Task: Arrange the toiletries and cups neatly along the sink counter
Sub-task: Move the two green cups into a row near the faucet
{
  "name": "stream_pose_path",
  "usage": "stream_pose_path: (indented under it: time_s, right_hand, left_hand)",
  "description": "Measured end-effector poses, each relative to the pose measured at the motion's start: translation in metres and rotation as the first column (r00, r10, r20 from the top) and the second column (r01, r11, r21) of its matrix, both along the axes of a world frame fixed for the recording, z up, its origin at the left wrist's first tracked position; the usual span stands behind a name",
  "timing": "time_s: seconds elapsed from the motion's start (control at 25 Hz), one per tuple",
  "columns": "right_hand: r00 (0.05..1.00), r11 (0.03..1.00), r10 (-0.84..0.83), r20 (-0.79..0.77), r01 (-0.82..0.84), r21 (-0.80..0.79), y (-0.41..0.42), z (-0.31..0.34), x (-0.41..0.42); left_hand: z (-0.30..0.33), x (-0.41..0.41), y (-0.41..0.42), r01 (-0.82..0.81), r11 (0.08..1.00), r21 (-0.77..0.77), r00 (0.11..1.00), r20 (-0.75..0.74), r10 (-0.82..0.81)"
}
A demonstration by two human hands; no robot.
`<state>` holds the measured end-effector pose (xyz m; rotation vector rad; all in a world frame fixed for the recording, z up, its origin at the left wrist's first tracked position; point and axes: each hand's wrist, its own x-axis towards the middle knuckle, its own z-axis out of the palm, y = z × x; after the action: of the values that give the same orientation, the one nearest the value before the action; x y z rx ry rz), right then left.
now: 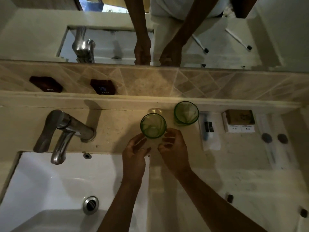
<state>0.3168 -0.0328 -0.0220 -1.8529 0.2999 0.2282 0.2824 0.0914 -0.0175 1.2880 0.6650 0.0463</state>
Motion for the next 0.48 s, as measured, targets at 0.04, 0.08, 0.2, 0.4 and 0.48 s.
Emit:
stream_pose_path:
  time_s: [0.04, 0.08, 0.2, 0.4, 0.48]
  right_hand:
    - [1.0, 1.0, 0.0, -0.015, 0.0, 0.017, -0.001, 0.0, -0.004]
    - [1.0, 0.999, 0.006, -0.026, -0.005, 0.036, -0.001, 0.0, -0.006]
    - [0.999, 0.997, 0.034, -0.029, -0.032, 0.077, 0.002, 0.002, -0.006]
    - [0.999, 0.994, 0.037, 0.007, -0.038, 0.104, 0.007, 0.006, 0.014]
    - [0.999, 0.994, 0.032, 0.01, -0.033, 0.101, 0.009, 0.006, 0.021]
  left_hand:
    - [0.001, -0.001, -0.001, -0.001, 1.0, -0.009, 1.0, 0.008, 0.001]
    - [0.001, -0.001, -0.001, -0.002, 1.0, -0.018, 1.0, 0.01, 0.003]
    - [0.001, 0.005, -0.001, 0.004, 0.999, -0.037, 1.0, -0.012, -0.004]
    - [0.003, 0.027, 0.002, -0.004, 0.999, -0.044, 1.0, -0.022, 0.003]
    - [0.003, 0.036, 0.004, -0.011, 0.999, -0.053, 1.0, -0.015, 0.011]
